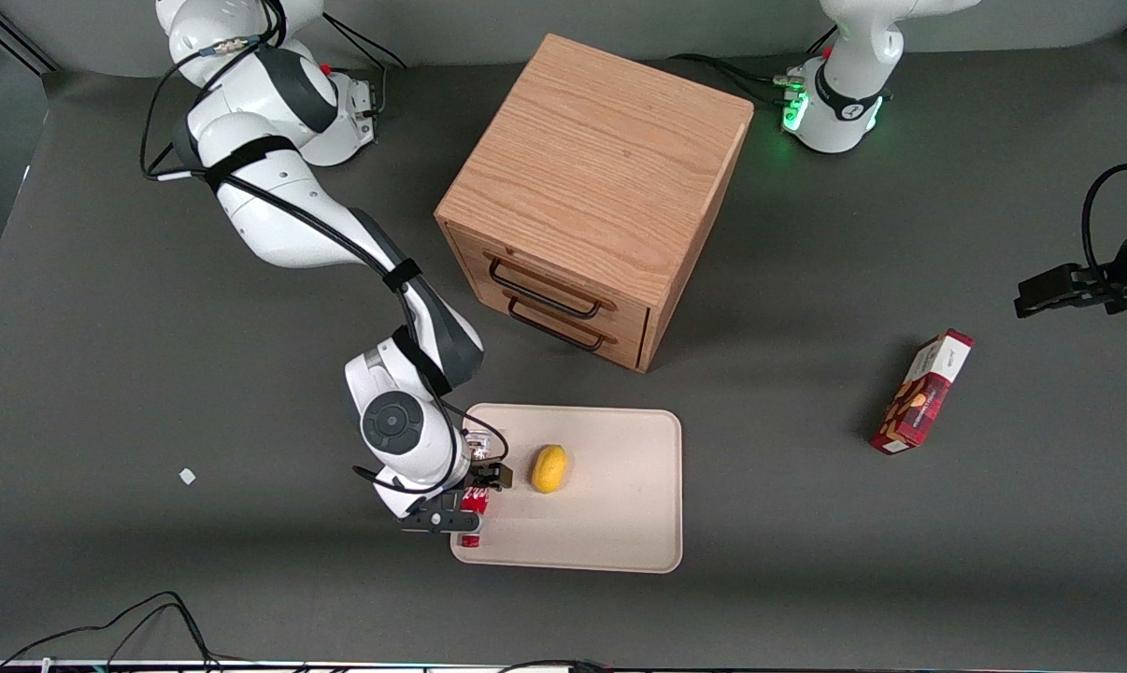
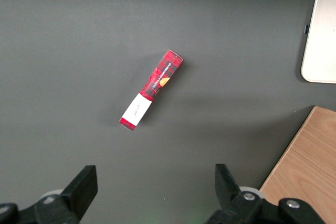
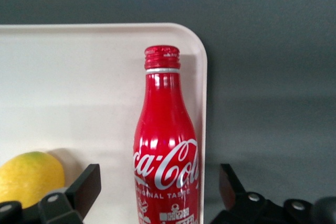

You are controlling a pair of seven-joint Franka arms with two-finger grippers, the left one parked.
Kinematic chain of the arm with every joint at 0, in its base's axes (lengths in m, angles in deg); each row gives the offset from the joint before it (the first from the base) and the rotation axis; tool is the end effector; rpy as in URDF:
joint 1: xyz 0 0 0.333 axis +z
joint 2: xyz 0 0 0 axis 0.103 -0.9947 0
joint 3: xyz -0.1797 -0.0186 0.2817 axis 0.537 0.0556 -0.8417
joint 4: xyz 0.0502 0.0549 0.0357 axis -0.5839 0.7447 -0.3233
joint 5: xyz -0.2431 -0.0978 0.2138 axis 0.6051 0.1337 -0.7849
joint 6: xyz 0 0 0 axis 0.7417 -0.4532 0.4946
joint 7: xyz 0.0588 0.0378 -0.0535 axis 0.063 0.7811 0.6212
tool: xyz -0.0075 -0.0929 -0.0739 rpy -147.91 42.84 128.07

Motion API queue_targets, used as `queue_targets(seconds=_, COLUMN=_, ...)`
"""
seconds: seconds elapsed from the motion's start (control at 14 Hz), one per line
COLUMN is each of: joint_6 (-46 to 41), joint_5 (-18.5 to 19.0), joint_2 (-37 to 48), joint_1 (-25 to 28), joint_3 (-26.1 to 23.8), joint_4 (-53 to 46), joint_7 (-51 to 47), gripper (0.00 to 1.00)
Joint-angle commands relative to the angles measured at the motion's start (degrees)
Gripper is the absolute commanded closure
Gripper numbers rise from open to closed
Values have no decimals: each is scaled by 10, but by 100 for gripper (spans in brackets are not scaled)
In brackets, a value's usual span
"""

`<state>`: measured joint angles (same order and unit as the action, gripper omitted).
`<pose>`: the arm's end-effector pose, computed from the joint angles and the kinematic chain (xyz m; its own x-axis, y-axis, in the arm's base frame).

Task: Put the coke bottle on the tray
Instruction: 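Lower the bottle onto the tray and open the right gripper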

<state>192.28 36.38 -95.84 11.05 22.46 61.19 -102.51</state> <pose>0.6976 0.3137 0.2316 0.9934 -0.0606 0.0975 -0.0556 -0.9971 -0.0526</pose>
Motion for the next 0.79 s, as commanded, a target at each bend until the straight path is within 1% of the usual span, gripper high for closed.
queue_targets(seconds=0.0, joint_6=-40, joint_5=7, joint_2=39, joint_1=-2, joint_3=-1, joint_4=22, joint_7=-2, gripper=0)
queue_targets(seconds=0.21, joint_6=-78, joint_5=-25, joint_2=136, joint_1=-24, joint_3=-3, joint_4=127, joint_7=5, gripper=0)
queue_targets(seconds=0.36, joint_6=-90, joint_5=-27, joint_2=212, joint_1=-44, joint_3=-12, joint_4=216, joint_7=5, gripper=0)
queue_targets(seconds=0.43, joint_6=-89, joint_5=-27, joint_2=247, joint_1=-65, joint_3=-22, joint_4=258, joint_7=6, gripper=0)
queue_targets(seconds=0.57, joint_6=-93, joint_5=-27, joint_2=305, joint_1=-131, joint_3=-70, joint_4=319, joint_7=10, gripper=0)
queue_targets(seconds=0.71, joint_6=-126, joint_5=-27, joint_2=351, joint_1=-213, joint_3=-127, joint_4=360, joint_7=62, gripper=0)
